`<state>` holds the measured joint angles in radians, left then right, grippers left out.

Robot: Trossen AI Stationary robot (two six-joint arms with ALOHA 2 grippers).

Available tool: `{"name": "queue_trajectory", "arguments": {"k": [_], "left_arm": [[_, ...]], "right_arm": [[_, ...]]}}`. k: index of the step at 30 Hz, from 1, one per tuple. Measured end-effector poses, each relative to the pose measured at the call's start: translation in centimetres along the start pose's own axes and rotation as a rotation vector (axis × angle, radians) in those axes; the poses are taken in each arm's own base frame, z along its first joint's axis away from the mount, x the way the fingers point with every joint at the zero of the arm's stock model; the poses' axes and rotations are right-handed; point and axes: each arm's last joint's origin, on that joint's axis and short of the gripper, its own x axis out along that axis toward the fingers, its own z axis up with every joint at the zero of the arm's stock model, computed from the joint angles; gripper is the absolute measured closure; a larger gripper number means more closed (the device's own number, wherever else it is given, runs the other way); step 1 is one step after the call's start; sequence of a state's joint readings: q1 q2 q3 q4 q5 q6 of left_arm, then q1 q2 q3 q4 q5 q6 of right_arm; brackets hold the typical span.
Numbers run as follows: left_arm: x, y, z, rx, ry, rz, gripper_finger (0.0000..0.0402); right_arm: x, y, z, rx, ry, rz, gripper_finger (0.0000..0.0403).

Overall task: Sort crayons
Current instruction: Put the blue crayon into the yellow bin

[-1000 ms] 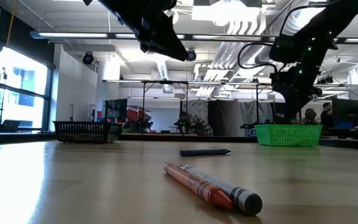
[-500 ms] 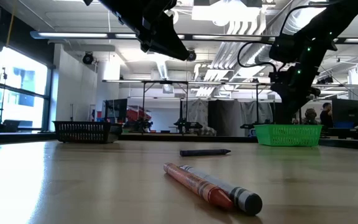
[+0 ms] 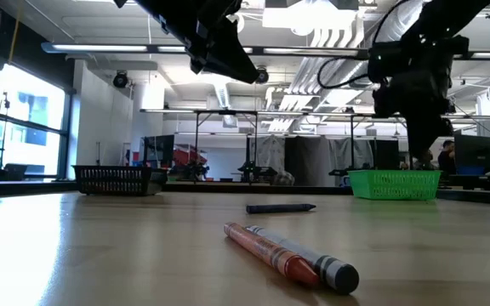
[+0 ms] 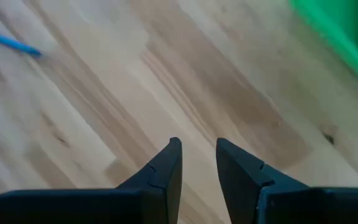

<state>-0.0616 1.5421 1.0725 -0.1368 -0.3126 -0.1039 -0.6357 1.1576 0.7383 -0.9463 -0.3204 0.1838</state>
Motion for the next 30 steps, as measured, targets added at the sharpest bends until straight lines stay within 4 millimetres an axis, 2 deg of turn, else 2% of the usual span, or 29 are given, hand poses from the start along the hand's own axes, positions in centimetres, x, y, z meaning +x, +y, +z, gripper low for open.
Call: {"name": "queue_trajectory", "arguments": {"k": [5,9,12,15,23,30], "left_arm": [[0.0,-0.1,-0.2,-0.055,0.014,-0.001,0.033],[0.1,-0.8,-1.4,-0.103,0.115,0.001,0.033],[0.8,-1.7,-2.5,-0.142,0.186,0.004,0.033],[2.1,-2.9,-3.8,-0.128,0.232,-0.001,0.033],[7.4,-5.9,-6.9,-0.083,0.203,-0.047,0.033],[9.9,-6.9,-7.5,-0.081,0.21,-0.043,0.033]], "right_arm": [[1.3,4.1,-0.8,-0.14,-0.034,-0.089,0.0309],[2.0,7.0,-1.7,-0.277,-0.079,-0.064,0.0309],[2.3,8.5,-2.5,-0.335,-0.086,-0.036,0.0309],[2.5,9.7,-3.2,-0.357,-0.11,-0.035,0.0309],[2.9,11.7,-5.3,-0.393,-0.137,-0.062,0.0309],[3.1,12.9,-7.2,-0.422,-0.117,-0.045,0.0309]]}}
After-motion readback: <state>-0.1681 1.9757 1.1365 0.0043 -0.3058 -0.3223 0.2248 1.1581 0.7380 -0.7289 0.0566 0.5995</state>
